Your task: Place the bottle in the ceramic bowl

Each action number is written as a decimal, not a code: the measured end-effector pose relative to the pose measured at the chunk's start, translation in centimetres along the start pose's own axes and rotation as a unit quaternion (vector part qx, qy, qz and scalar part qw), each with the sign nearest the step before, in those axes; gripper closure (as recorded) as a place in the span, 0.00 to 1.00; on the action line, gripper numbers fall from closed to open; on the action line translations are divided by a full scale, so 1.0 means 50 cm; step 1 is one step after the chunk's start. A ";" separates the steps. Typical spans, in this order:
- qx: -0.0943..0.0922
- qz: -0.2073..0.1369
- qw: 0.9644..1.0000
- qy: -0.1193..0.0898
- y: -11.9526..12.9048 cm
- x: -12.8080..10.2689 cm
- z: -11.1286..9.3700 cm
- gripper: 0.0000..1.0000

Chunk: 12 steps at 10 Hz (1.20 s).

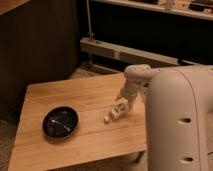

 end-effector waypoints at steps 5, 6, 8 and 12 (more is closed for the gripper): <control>0.029 -0.010 0.999 0.030 0.007 0.007 0.082 0.40; 0.034 -0.013 0.999 0.037 0.006 0.012 0.098 0.53; 0.037 -0.015 0.998 0.042 0.009 0.017 0.106 0.69; 0.039 -0.019 0.998 0.046 0.014 0.023 0.109 1.00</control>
